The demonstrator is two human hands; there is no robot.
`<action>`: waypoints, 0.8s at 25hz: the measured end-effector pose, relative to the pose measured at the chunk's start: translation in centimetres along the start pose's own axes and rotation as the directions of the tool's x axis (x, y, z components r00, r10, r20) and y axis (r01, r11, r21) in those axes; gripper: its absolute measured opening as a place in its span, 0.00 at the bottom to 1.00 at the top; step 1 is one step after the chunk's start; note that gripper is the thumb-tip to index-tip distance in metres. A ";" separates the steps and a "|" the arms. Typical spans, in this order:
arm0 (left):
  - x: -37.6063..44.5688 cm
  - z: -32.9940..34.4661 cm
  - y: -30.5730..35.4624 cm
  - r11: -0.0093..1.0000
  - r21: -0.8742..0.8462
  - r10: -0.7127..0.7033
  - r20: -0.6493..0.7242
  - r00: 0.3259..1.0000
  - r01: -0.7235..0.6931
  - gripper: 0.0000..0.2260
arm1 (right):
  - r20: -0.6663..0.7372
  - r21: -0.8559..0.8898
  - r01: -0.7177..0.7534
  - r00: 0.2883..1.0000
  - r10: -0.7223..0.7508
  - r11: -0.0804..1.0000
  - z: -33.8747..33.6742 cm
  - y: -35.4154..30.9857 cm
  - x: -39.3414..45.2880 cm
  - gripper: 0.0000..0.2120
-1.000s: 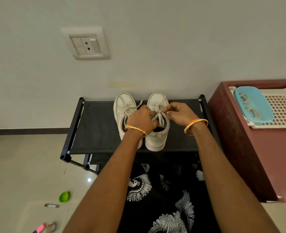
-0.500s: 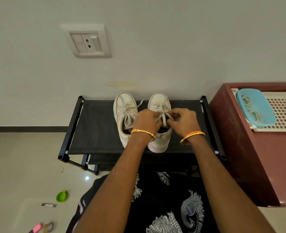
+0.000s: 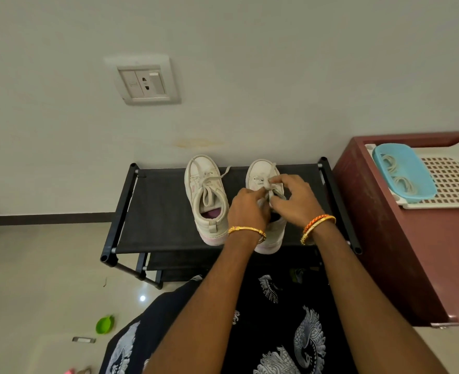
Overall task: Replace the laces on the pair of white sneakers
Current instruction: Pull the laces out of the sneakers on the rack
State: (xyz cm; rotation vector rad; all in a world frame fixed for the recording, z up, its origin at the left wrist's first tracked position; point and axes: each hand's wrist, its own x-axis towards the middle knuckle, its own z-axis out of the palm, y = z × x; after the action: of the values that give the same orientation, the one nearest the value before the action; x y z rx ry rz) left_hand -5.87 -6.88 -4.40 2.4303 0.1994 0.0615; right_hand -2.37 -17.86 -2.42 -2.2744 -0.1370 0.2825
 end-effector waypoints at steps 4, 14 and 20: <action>0.2 0.5 -0.1 0.997 -0.014 -0.075 -0.045 0.996 0.074 0.12 | -0.165 -0.112 0.044 0.984 -0.062 0.993 1.6 -0.7 0.6 0.09; 0.9 0.6 -0.6 0.994 0.028 -0.101 0.000 0.995 0.101 0.16 | -0.115 0.222 -0.053 0.990 0.080 0.974 -0.1 -0.2 1.2 0.03; 0.9 0.9 -0.7 0.987 -0.123 -0.108 -0.004 0.994 0.107 0.20 | -0.199 -0.044 0.072 0.977 -0.079 0.996 1.8 0.0 1.6 0.06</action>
State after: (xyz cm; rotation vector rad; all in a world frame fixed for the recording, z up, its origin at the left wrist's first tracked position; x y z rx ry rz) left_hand -4.96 -6.81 -5.60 2.2934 0.3224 0.0377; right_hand -1.25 -16.26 -3.82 -2.3125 -0.1247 0.0102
